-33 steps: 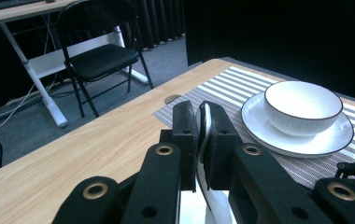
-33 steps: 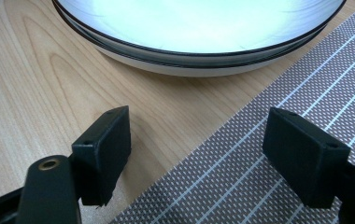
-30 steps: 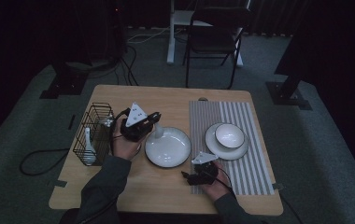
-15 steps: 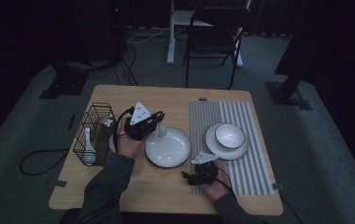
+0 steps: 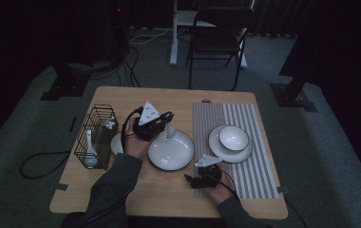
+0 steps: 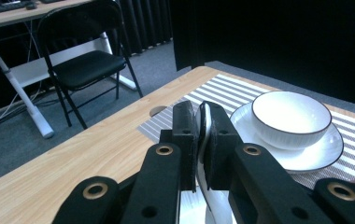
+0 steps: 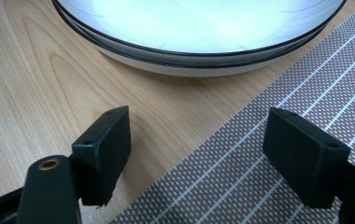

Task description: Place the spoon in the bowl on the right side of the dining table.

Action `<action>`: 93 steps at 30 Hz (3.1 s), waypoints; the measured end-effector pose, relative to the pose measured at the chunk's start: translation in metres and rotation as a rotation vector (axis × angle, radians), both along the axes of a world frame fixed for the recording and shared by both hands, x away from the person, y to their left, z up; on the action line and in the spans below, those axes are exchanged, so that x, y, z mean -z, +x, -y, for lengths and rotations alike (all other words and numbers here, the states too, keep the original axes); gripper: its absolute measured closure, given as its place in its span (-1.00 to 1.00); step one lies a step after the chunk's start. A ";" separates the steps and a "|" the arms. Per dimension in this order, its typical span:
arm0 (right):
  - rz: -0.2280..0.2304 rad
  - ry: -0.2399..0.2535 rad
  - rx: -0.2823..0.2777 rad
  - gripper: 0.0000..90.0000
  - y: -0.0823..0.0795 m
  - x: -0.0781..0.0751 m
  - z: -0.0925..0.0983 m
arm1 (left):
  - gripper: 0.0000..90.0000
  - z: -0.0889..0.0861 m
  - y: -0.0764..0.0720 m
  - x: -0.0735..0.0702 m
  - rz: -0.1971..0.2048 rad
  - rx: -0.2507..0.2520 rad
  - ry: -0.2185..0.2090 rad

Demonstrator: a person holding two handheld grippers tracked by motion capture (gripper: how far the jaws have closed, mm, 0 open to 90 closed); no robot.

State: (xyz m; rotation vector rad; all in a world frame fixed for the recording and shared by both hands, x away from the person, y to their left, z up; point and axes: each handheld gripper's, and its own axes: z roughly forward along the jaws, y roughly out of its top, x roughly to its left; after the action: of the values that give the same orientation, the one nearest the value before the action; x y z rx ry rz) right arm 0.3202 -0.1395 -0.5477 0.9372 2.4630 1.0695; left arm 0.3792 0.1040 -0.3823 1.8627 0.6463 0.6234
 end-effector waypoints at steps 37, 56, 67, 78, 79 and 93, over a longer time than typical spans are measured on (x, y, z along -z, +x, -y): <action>0.000 -0.001 -0.001 -0.48 0.000 0.000 0.000 | 0.90 0.044 0.012 0.003 -0.002 0.098 -0.021; -0.001 0.000 -0.001 -0.48 0.000 0.000 0.000 | 0.90 0.070 0.021 0.002 -0.002 0.145 0.001; 0.005 -0.008 0.003 -0.54 -0.001 0.000 -0.001 | 0.90 0.080 0.027 0.002 0.000 0.173 -0.005; -0.007 -0.010 -0.024 -0.54 -0.007 -0.001 -0.004 | 0.90 0.093 0.031 0.004 -0.006 0.194 -0.001; -0.007 -0.010 -0.024 -0.54 -0.007 -0.001 -0.004 | 0.90 0.093 0.031 0.004 -0.006 0.194 -0.001; 0.008 0.028 -0.057 -0.54 -0.023 -0.004 0.003 | 0.90 0.115 0.035 -0.001 0.010 0.236 0.006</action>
State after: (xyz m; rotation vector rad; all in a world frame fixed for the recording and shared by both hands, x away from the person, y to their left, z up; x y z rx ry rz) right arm 0.2972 -0.1426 -0.5441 0.8735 2.4882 1.1267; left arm 0.4138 -0.0108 -0.3817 1.9048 0.4095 0.4799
